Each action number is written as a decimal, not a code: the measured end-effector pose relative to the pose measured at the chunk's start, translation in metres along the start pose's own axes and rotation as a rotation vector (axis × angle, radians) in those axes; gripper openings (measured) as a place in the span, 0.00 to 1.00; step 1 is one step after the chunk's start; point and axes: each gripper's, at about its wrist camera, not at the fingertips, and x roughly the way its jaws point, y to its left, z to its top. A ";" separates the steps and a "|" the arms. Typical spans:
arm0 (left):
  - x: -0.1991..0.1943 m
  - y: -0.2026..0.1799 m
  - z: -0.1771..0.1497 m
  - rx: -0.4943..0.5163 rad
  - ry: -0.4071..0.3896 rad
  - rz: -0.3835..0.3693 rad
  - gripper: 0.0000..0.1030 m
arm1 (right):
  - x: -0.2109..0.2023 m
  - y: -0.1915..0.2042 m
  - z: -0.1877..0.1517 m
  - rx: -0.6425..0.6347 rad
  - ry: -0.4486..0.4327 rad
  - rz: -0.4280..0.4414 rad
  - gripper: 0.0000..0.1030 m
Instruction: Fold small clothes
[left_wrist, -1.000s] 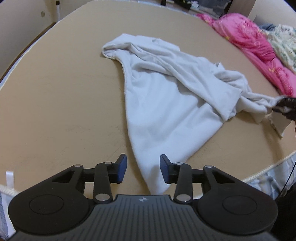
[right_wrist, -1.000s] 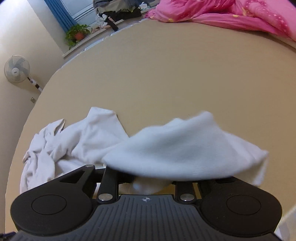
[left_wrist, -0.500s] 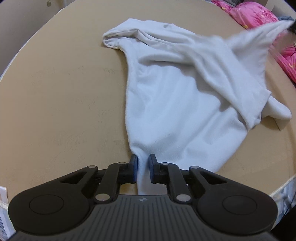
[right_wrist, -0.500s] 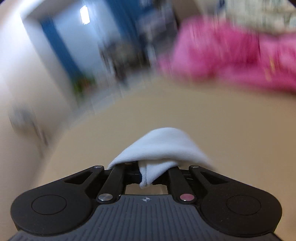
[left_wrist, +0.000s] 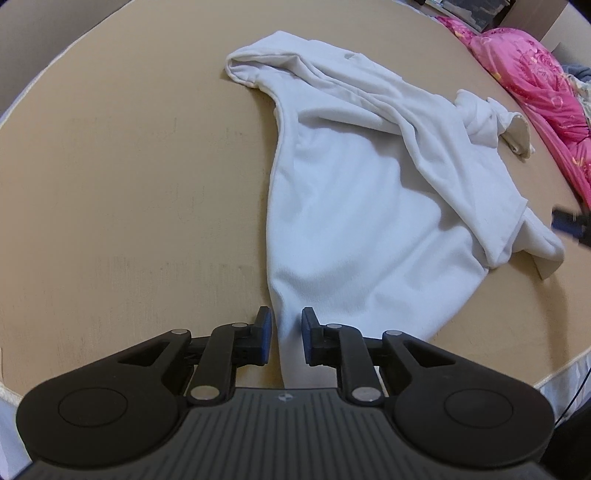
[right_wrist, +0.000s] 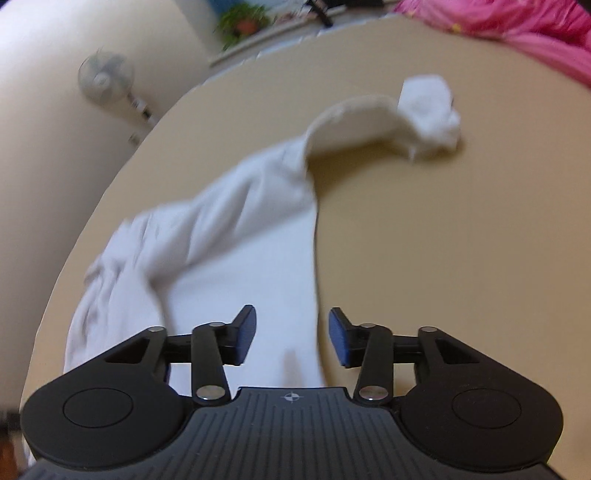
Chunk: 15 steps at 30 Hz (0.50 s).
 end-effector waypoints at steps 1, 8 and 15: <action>0.000 0.000 -0.001 -0.004 0.004 -0.008 0.19 | -0.003 0.003 -0.010 -0.010 0.017 0.011 0.48; 0.008 -0.007 -0.008 0.007 0.037 0.016 0.21 | 0.011 -0.004 -0.041 0.052 0.088 -0.111 0.30; -0.035 -0.008 -0.013 0.018 -0.143 -0.035 0.03 | -0.056 0.015 -0.030 0.123 -0.070 0.034 0.07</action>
